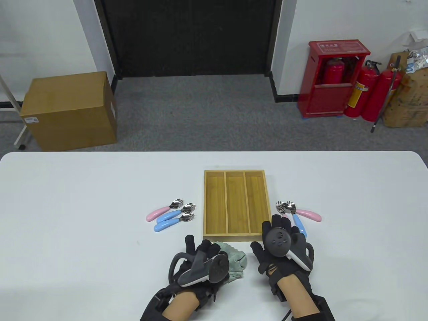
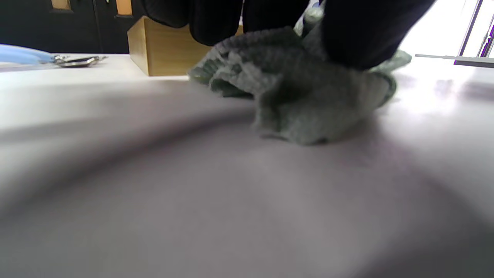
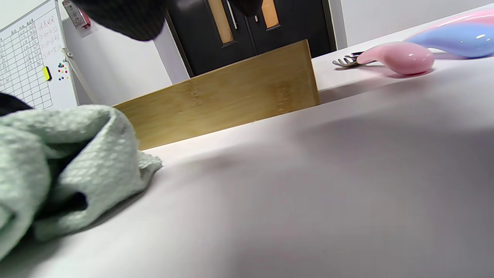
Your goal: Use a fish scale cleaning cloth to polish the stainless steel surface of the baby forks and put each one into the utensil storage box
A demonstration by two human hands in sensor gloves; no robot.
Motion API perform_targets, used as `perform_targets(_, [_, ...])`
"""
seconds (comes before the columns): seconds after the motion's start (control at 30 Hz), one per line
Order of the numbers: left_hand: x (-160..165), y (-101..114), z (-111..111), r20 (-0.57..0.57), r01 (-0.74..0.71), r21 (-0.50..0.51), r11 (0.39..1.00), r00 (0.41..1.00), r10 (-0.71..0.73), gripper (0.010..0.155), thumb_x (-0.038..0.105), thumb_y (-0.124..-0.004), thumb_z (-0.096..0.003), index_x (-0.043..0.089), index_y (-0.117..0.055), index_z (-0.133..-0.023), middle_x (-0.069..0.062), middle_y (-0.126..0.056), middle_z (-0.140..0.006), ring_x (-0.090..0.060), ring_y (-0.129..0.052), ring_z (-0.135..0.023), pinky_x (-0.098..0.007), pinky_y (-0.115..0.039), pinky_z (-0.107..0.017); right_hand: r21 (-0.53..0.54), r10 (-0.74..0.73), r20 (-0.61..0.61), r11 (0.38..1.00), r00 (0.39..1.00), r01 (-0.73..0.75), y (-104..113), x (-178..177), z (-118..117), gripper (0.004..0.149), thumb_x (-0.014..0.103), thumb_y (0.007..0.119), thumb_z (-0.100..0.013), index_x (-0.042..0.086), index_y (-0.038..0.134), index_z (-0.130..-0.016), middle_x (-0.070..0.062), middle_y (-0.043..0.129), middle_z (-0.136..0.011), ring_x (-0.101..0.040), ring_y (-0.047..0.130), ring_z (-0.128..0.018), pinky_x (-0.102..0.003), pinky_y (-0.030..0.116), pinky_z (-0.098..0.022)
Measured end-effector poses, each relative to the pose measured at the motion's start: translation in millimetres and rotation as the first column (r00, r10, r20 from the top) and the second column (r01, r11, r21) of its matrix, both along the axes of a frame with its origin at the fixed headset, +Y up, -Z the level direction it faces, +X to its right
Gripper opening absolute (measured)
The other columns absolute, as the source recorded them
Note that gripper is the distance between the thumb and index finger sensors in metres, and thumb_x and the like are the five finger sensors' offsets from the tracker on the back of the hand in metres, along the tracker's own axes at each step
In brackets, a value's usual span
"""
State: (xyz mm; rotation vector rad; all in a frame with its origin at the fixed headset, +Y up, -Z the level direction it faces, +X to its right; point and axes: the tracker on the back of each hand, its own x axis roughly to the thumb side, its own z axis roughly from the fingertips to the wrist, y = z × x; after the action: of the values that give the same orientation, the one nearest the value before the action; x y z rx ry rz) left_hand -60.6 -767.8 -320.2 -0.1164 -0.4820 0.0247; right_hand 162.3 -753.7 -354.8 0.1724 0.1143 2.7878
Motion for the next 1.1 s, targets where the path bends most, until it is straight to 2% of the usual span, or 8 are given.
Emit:
perform_targets(0.17, [-1,-10,-3,-0.020,-0.007,-0.172,0.985,1.000,0.004,0.087,0.073,-0.077,-0.0443,0.020,-0.055,-0.109,-0.009,-0.052,-0.116,-0.040,-0.048,-0.111,-0.076,-0.017,-0.065,-0.001,-0.012,0.001,1.000,1.000,0.012,0,0,-1,0.076,0.054,0.068,-0.047,0.013,0.039,-0.104,-0.019,0.015,-0.111,-0.048,0.013,-0.099,-0.069,0.012,-0.065])
perform_targets(0.27, [3,-14,-3,-0.022,0.043,-0.180,0.983,0.999,-0.048,0.093,0.074,-0.079,-0.0428,0.017,-0.047,-0.110,-0.011,-0.048,-0.116,-0.040,-0.046,-0.111,-0.075,-0.017,-0.065,-0.005,-0.010,0.003,1.000,1.000,0.010,0,1,-1,0.076,0.053,0.068,-0.047,0.013,0.039,-0.104,-0.019,0.015,-0.111,-0.048,0.013,-0.099,-0.069,0.012,-0.065])
perform_targets(0.4, [9,-11,-5,-0.065,0.033,-0.132,0.991,0.997,-0.042,0.077,0.059,-0.083,-0.0472,0.016,-0.056,-0.106,-0.011,-0.059,-0.111,-0.040,-0.057,-0.107,-0.075,-0.022,-0.067,-0.004,-0.012,0.006,1.000,1.000,0.012,0,1,-1,0.075,0.053,0.068,-0.047,0.013,0.040,-0.104,-0.019,0.015,-0.110,-0.048,0.013,-0.099,-0.069,0.011,-0.065])
perform_targets(0.53, [9,-9,-5,-0.066,0.032,-0.093,0.995,0.997,-0.038,0.060,0.044,-0.077,-0.0515,0.016,-0.063,-0.103,-0.012,-0.067,-0.107,-0.039,-0.069,-0.101,-0.074,-0.028,-0.069,-0.006,-0.008,0.008,1.000,1.000,0.008,0,2,-1,0.075,0.053,0.068,-0.047,0.013,0.040,-0.104,-0.019,0.015,-0.110,-0.048,0.013,-0.099,-0.069,0.011,-0.065])
perform_targets(0.7, [-1,-7,-8,-0.068,-0.023,-0.070,0.997,0.997,0.019,0.053,0.038,-0.072,-0.0514,0.016,-0.068,-0.100,-0.012,-0.075,-0.102,-0.038,-0.080,-0.095,-0.072,-0.037,-0.070,-0.018,-0.008,0.015,1.000,1.000,0.008,-3,4,-2,0.075,0.052,0.068,-0.047,0.012,0.041,-0.104,-0.019,0.015,-0.110,-0.048,0.013,-0.099,-0.069,0.011,-0.065])
perform_targets(0.9, [-31,8,-10,-0.115,-0.200,-0.028,0.979,0.974,0.196,0.050,0.040,-0.070,-0.0508,0.017,-0.067,-0.095,-0.010,-0.077,-0.097,-0.035,-0.083,-0.089,-0.071,-0.045,-0.069,-0.025,-0.010,0.041,1.000,0.999,0.011,-6,12,-4,0.074,0.052,0.069,-0.047,0.012,0.042,-0.104,-0.019,0.016,-0.111,-0.048,0.013,-0.099,-0.069,0.010,-0.065])
perform_targets(1.0, [-53,16,-12,-0.134,-0.382,-0.034,0.924,0.918,0.374,0.049,0.042,-0.069,-0.0503,0.017,-0.067,-0.093,-0.008,-0.077,-0.095,-0.035,-0.083,-0.088,-0.070,-0.047,-0.069,-0.022,-0.015,0.067,1.000,0.998,0.016,-6,22,-6,0.074,0.051,0.069,-0.047,0.012,0.042,-0.103,-0.019,0.016,-0.111,-0.048,0.013,-0.099,-0.069,0.010,-0.065])
perform_targets(1.1, [-76,23,-11,-0.157,-0.532,0.007,0.847,0.836,0.526,0.048,0.045,-0.067,-0.0493,0.018,-0.070,-0.088,-0.006,-0.080,-0.091,-0.034,-0.086,-0.085,-0.069,-0.051,-0.067,-0.008,-0.032,0.109,0.999,0.994,0.034,-2,36,-9,0.074,0.049,0.071,-0.046,0.012,0.043,-0.103,-0.018,0.017,-0.111,-0.048,0.013,-0.099,-0.069,0.010,-0.065])
